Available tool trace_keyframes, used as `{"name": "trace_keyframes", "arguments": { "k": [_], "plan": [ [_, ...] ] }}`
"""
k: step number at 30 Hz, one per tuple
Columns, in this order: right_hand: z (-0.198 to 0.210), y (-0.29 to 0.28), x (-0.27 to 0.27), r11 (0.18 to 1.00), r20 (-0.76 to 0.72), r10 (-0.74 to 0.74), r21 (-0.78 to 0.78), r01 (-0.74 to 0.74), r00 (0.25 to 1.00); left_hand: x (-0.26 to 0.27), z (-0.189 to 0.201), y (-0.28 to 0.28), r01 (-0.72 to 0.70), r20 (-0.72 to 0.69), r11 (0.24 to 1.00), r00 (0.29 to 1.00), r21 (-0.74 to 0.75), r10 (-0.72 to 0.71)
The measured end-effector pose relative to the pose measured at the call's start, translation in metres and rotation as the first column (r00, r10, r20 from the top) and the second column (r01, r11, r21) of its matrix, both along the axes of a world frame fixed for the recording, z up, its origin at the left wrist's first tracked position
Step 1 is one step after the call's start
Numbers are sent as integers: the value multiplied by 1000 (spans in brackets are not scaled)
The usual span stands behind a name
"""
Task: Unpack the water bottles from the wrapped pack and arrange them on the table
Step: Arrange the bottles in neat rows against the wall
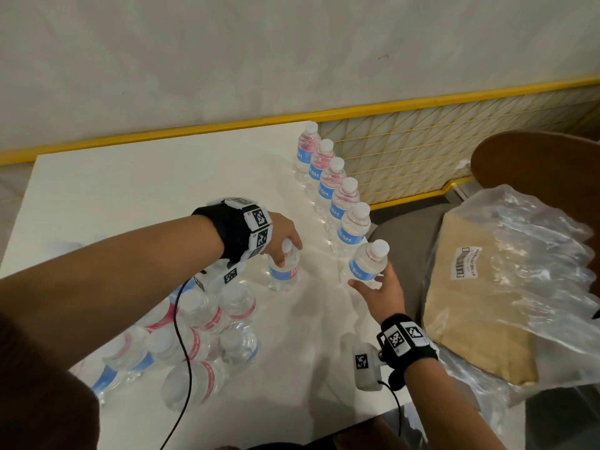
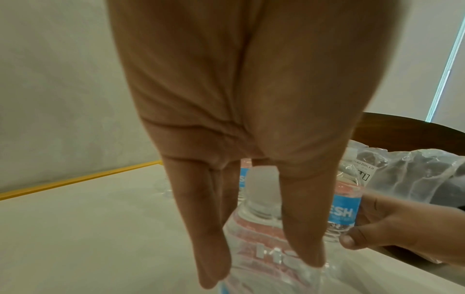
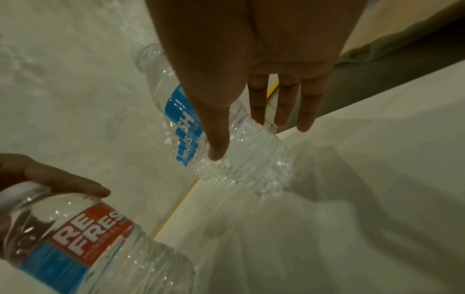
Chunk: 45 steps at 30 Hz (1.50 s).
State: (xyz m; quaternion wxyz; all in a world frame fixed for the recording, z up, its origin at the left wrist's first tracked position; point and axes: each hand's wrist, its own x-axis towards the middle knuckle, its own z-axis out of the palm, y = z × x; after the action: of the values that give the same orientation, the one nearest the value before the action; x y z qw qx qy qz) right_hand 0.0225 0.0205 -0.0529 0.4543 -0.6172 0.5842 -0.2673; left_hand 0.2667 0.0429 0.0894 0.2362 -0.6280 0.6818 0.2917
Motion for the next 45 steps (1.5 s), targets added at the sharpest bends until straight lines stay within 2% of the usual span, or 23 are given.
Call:
{"name": "trace_keyframes", "arguments": {
  "k": [7,19,35,39,42,43,45],
  "plan": [
    [1,-3,2,997,24,-48,62,47,999,-1,2,1,-7,-10,1000,1000,-17,7],
    [-2,-18,7,997,-12,-27,73,28,1000,-1,4,4,-5,0,999,1000,-33,5],
    [3,-10,14,994,-4,-76,77,76,997,3,-1,5,5,-13,999,1000,-38,-6],
    [4,-6,11,998,-19,-29,60,30,999,7,-1,10,-50,-36,998,998,-35,49],
    [6,7,1,998,-164,-12,66,24,986,21,10,21,-157,-94,987,984,-38,153],
    [9,15,-1,997,-196,31,80,-16,980,28,14,26,-187,-117,982,976,-29,183],
    [22,35,2,975,-173,209,111,-192,962,41,23,36,-214,-131,977,968,18,215]
  ]
}}
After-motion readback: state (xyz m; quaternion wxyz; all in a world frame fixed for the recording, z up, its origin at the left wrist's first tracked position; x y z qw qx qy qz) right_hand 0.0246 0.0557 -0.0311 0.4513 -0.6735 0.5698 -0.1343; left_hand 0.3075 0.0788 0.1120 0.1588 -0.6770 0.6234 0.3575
